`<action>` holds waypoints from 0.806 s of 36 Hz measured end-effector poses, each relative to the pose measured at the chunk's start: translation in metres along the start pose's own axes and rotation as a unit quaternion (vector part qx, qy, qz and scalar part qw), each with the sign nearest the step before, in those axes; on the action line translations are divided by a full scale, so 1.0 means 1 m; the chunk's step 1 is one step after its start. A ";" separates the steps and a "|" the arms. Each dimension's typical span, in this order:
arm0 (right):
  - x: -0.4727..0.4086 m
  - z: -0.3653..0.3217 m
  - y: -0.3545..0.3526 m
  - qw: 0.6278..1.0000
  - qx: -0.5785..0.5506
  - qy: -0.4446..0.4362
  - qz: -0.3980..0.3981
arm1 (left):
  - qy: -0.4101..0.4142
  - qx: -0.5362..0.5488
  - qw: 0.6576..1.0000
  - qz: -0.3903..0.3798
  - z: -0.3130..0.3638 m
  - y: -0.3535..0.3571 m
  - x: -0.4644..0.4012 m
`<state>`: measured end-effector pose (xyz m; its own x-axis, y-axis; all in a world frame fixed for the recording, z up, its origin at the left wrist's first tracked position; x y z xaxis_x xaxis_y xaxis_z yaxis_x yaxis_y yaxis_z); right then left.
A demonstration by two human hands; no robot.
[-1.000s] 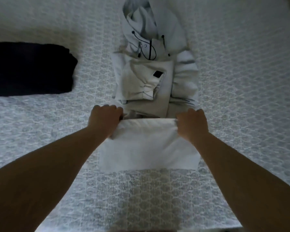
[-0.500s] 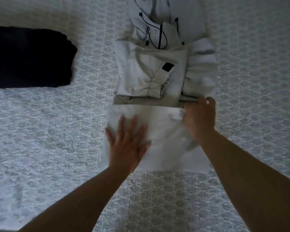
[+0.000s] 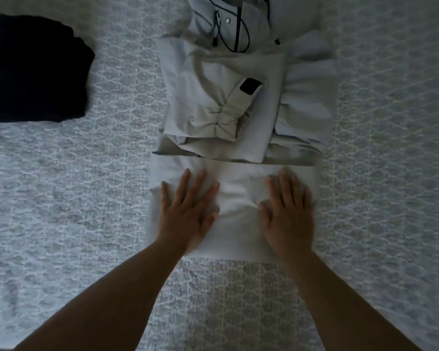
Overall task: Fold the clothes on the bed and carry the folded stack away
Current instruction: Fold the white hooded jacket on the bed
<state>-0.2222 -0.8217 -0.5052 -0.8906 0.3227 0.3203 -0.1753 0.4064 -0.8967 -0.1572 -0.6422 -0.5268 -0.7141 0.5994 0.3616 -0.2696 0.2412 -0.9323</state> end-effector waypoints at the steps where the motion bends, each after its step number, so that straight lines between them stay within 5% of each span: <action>1: -0.002 0.002 0.003 1.000 -0.001 -0.001 -0.006 | -0.004 0.000 1.000 0.000 -0.001 0.004 -0.001; 12: -0.021 0.005 0.010 0.996 0.029 0.018 -0.082 | -0.012 0.018 0.995 -0.097 -0.017 0.014 -0.011; 18: 0.058 -0.036 0.010 0.993 0.009 -0.097 -0.064 | 0.170 -0.038 0.984 -0.043 0.022 -0.007 0.061; 29: 0.063 0.006 0.030 0.983 0.120 -0.026 -0.139 | 0.071 -0.040 0.997 -0.008 -0.007 -0.006 0.059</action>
<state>-0.2857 -0.7938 -0.5141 -0.8132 0.1813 0.5530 -0.5033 0.2579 -0.8247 -0.1931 -0.6027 -0.5000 -0.6102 0.6950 0.3803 -0.2241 0.3090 -0.9243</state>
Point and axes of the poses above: each hand's wrist, its own x-axis away from the middle knuckle, its own y-axis out of the palm, z = x × y, the point moved 10 cm from there along -x, towards the middle knuckle, and after that the axes turned 9 degrees about -x, right-handed, at the moved point
